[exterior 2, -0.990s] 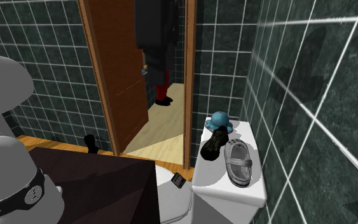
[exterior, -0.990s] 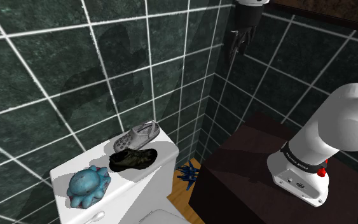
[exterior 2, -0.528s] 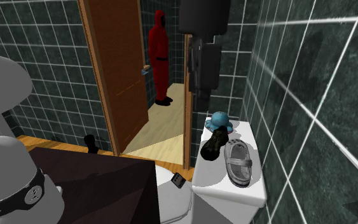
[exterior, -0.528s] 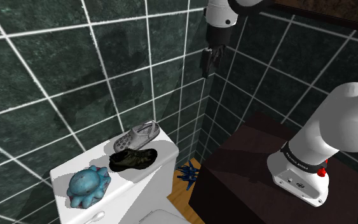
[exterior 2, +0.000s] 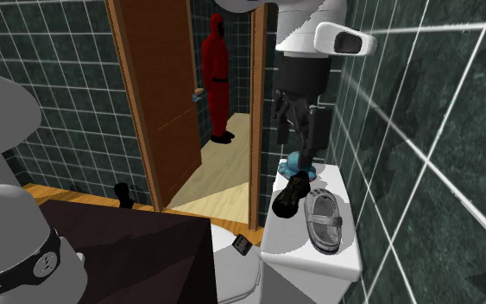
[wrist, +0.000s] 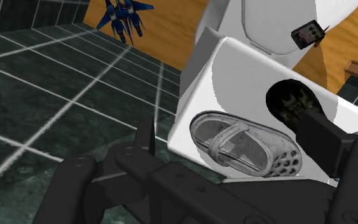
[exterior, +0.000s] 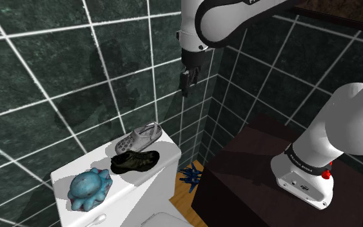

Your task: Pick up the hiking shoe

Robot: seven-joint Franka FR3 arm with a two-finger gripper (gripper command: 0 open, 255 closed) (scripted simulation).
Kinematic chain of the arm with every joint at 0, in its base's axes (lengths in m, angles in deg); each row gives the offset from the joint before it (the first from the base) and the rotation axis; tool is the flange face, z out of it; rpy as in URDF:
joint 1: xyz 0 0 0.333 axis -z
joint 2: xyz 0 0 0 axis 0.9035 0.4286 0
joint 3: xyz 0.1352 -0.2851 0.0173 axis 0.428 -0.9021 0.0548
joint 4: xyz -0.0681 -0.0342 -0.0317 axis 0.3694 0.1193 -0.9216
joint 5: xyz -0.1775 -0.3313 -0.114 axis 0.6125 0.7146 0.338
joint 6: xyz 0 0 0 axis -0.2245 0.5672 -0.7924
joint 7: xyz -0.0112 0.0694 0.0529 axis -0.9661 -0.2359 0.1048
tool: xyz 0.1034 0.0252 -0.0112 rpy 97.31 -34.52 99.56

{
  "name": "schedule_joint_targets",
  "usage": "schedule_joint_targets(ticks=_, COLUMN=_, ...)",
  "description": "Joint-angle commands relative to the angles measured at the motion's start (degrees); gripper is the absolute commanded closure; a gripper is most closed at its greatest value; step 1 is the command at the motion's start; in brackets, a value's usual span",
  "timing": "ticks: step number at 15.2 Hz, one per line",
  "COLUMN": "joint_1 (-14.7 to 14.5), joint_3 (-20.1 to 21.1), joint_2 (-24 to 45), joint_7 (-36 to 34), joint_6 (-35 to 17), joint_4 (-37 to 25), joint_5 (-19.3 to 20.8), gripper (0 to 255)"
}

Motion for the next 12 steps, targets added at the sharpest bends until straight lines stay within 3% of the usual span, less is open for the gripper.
schedule_joint_targets(ticks=1, joint_1=-0.6, joint_3=0.9, joint_2=4.0, joint_7=0.7, joint_6=-2.4, joint_4=-1.6, joint_5=0.7, gripper=0)
schedule_joint_targets(ticks=12, joint_1=-5.9, joint_3=4.9, joint_2=25.1, joint_7=1.6, joint_6=-11.2, joint_4=-13.2, joint_5=7.8, gripper=0)
